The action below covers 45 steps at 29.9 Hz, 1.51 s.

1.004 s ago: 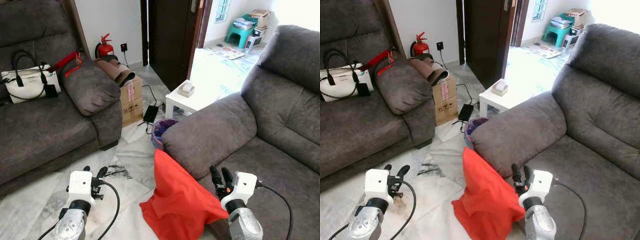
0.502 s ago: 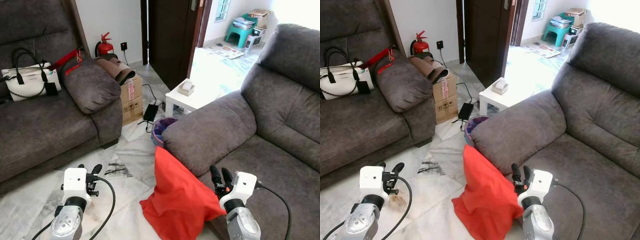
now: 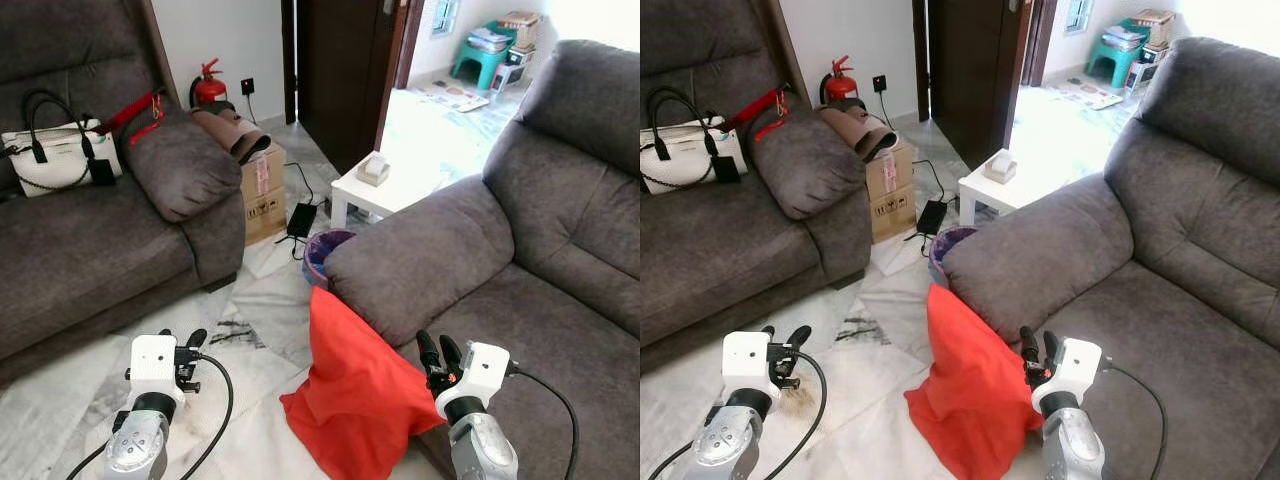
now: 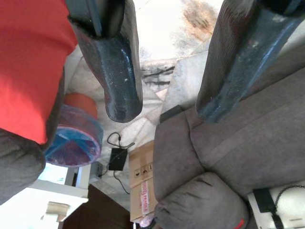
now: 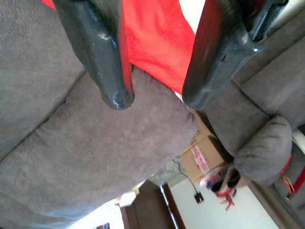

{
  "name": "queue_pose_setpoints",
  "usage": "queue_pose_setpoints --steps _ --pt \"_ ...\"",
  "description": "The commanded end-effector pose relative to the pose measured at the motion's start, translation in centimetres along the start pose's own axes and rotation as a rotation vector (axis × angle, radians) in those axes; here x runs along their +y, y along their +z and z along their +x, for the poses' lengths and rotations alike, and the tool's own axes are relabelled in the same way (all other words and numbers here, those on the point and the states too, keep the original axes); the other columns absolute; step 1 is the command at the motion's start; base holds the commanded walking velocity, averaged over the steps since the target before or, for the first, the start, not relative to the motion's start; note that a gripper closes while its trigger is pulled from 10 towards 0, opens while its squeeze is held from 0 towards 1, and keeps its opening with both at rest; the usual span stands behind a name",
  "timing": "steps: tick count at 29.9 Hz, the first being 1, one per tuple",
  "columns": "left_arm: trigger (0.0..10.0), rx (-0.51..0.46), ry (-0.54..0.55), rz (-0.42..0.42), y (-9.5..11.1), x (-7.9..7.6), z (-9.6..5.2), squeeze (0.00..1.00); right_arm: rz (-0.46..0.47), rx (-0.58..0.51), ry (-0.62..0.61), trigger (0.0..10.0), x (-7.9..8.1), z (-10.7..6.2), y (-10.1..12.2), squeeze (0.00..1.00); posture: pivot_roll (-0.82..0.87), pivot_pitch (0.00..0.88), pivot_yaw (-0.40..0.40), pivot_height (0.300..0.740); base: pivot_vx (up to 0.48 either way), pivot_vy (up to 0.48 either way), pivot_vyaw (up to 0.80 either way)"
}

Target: Move the pillow to the sofa from floor

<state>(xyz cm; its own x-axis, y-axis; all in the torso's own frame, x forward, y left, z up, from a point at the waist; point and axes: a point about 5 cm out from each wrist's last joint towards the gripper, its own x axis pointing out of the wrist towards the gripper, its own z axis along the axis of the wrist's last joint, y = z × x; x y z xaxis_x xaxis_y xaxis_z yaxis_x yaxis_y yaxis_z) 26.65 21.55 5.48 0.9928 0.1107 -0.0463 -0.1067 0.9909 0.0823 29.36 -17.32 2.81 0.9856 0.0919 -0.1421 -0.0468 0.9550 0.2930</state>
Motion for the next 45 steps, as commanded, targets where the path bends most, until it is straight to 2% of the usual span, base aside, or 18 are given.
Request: queue_pose_setpoints --steps 1,7,21,34,37,45 --pt "10.0 0.016 -0.001 -0.014 -0.19 -0.04 -0.09 0.0 -0.004 0.029 0.0 10.0 0.08 0.07 -0.3 0.0 0.01 0.124 0.009 0.685 0.0 0.0 0.0" --pt "10.0 0.015 -0.022 0.027 -0.25 -0.27 -0.13 0.0 0.013 -0.021 0.002 10.0 0.24 0.05 0.1 0.0 0.02 0.124 0.008 0.67 0.0 0.0 0.0" --pt "10.0 -0.004 -0.038 0.055 0.18 -0.38 0.16 0.0 0.02 -0.023 0.002 10.0 0.5 0.24 0.13 0.0 0.02 0.118 0.012 0.67 0.0 0.0 0.0" --pt "10.0 -0.01 -0.039 0.058 0.34 -0.33 0.29 0.0 0.007 0.002 0.009 10.0 0.86 0.56 0.0 0.0 0.03 0.114 0.018 0.66 0.0 0.0 0.0" --pt "10.0 -0.009 -0.04 0.059 0.35 -0.35 0.29 0.0 0.021 -0.036 0.007 10.0 0.8 0.45 0.29 0.0 0.03 0.113 0.019 0.66 0.0 0.0 0.0" --pt "10.0 -0.009 -0.053 0.065 0.34 -0.63 0.26 0.0 0.015 -0.033 0.01 10.0 0.9 0.48 0.2 0.0 0.03 0.114 0.02 0.66 0.0 0.0 0.0"
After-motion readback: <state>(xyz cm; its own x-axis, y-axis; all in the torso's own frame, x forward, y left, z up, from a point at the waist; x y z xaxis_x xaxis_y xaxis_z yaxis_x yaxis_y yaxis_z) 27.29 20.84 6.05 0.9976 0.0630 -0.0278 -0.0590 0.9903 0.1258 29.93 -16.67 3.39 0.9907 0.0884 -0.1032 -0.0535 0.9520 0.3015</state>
